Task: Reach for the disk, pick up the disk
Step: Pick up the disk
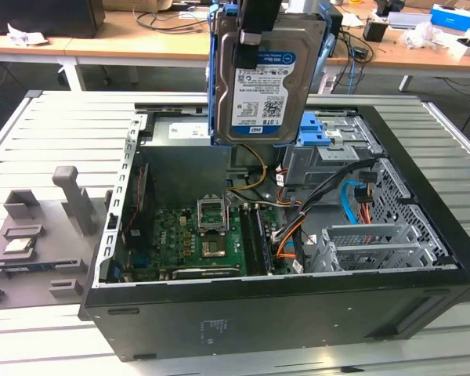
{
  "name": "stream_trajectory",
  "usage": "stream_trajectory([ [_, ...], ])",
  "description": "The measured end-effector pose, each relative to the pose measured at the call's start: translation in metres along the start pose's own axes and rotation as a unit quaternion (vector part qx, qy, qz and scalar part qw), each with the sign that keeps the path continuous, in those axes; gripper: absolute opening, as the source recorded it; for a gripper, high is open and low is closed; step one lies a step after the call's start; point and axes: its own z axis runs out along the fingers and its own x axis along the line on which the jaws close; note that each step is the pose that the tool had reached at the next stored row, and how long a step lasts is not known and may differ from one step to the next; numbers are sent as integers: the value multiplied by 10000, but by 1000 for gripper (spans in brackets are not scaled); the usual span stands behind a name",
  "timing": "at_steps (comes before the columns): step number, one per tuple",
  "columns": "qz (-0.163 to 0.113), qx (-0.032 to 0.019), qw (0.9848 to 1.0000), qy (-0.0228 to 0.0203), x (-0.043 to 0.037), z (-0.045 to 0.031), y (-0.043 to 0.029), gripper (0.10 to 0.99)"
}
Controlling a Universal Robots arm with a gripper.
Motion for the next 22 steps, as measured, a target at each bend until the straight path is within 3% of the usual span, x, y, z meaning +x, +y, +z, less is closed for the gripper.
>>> stream_trajectory([
  [22,0,0,10000,-1,399,1,1,365],
])
